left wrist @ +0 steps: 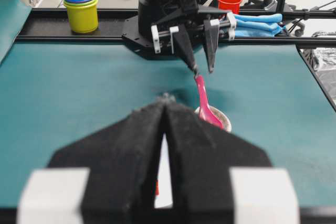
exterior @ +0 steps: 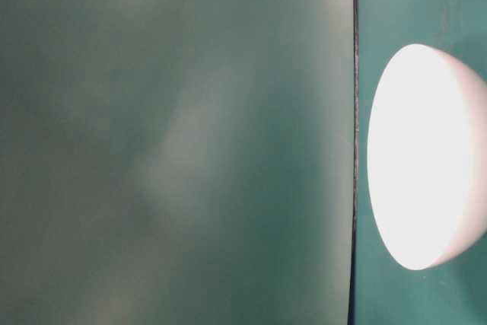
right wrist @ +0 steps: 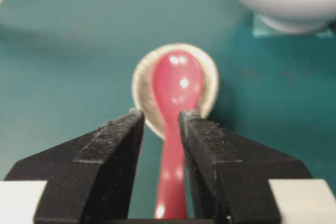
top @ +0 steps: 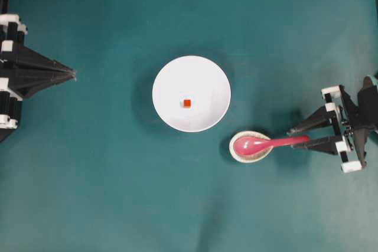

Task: Grip the spoon and scoop the red block from the bowl with right arm.
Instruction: 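Close the right gripper on the spoon handle and lift it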

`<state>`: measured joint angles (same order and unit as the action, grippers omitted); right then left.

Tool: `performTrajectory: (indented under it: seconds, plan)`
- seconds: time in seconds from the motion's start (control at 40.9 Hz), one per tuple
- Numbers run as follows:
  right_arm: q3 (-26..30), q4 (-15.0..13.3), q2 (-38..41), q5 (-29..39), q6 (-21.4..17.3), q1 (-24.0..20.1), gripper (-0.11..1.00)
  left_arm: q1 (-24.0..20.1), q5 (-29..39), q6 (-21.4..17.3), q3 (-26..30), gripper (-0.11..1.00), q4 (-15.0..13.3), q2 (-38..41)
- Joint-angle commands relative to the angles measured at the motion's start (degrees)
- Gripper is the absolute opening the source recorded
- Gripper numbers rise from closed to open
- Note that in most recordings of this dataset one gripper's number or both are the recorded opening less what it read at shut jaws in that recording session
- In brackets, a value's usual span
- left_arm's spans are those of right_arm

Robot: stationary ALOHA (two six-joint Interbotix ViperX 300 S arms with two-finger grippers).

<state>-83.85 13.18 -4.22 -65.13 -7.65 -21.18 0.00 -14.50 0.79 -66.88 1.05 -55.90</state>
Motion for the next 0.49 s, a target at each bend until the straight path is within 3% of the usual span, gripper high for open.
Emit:
performTrajectory:
  seconds: [0.0,0.464]
  plan:
    - [0.6,0.4,3.1,-1.7,-0.4,-0.4,0.42,0.1,-0.2,-0.1,1.6,0.01,0.0,0.2]
    - [1.8,1.5,8.1,1.2,-2.5,-0.8,0.42,0.1,0.1,-0.1,1.6,0.01,0.0,0.3]
